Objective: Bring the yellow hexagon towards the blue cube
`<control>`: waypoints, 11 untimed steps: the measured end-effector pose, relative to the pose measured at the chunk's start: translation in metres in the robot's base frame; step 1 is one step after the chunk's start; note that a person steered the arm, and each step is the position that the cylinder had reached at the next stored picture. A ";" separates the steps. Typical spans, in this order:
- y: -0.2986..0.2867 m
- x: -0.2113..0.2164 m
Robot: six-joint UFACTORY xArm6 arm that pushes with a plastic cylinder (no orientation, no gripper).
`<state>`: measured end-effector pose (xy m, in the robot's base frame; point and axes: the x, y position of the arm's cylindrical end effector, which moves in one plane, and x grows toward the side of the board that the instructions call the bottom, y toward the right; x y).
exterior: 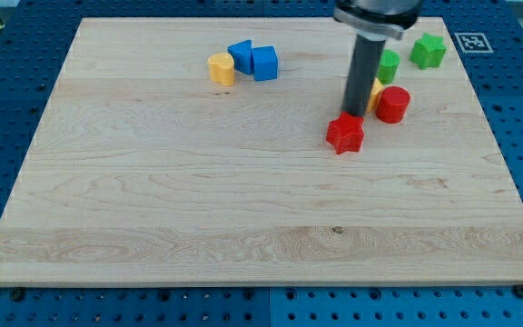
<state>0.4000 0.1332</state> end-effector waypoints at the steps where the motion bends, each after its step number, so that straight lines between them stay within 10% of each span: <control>1: 0.045 0.000; 4: 0.058 -0.036; 11: -0.154 -0.013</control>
